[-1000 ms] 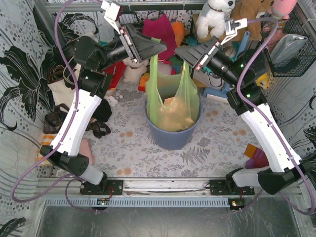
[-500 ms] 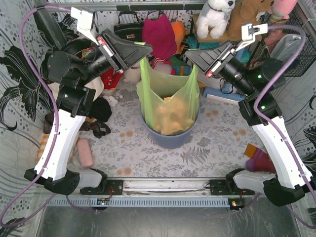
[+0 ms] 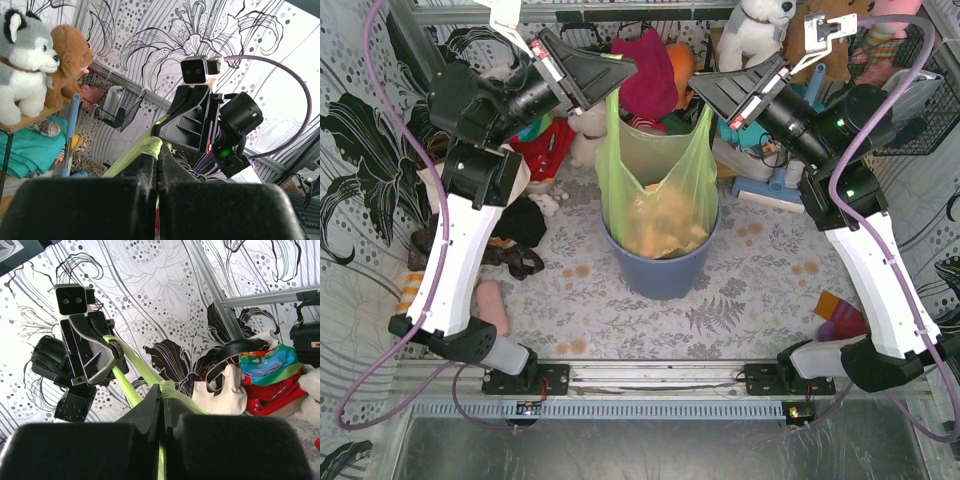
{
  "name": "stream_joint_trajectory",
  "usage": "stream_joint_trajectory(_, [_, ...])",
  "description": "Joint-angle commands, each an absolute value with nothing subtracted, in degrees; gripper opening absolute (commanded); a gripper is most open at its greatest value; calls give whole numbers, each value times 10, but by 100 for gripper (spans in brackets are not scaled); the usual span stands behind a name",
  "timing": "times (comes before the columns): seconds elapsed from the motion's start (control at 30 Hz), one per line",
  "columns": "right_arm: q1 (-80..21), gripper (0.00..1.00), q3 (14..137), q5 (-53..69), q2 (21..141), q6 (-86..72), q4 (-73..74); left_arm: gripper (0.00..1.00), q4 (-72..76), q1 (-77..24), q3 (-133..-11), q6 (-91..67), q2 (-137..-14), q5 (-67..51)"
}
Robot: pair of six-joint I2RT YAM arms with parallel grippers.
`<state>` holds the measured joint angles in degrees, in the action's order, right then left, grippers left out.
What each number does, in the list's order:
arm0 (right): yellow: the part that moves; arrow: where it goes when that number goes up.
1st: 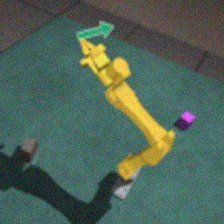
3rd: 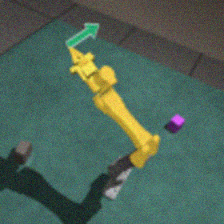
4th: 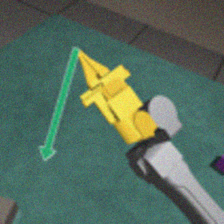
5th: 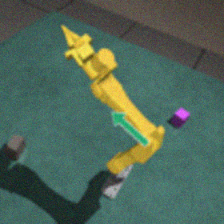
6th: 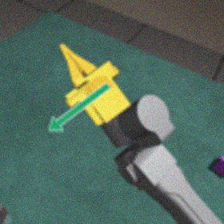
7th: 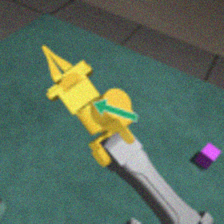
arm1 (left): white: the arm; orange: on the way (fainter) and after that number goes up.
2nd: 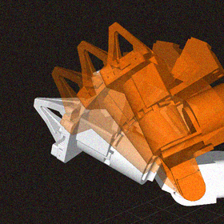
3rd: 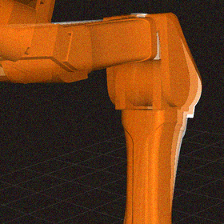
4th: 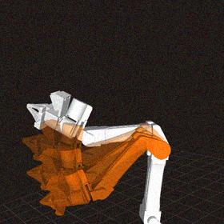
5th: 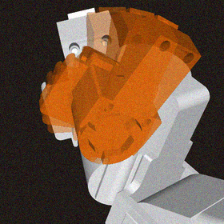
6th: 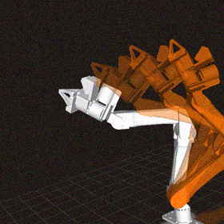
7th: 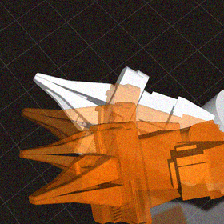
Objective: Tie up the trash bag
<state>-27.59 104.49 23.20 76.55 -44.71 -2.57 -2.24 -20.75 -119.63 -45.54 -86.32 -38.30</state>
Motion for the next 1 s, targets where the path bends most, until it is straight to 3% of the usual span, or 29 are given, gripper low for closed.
stream_joint_trajectory(0.0, [-276,0,1038,234,740,-442,-45,0,19,-198,-1157,-441,-824,-382])
stream_joint_trajectory(0.2, [-276,0,928,193,702,-442,-53,1,56,-181,-1043,-451,-793,-373])
stream_joint_trajectory(0.3, [-276,0,916,193,700,-445,-52,14,70,-171,-1022,-463,-791,-380])
stream_joint_trajectory(0.47, [-276,29,959,191,701,-423,-10,51,61,-164,-1052,-467,-790,-414])
stream_joint_trajectory(0.57, [-276,39,999,183,701,-401,41,62,28,-161,-1072,-445,-779,-421])
stream_joint_trajectory(0.67, [-276,43,1032,166,699,-376,99,66,-3,-161,-1072,-429,-758,-431])
stream_joint_trajectory(0.97, [-276,45,1099,149,710,-334,219,69,-92,-161,-1026,-386,-691,-419])
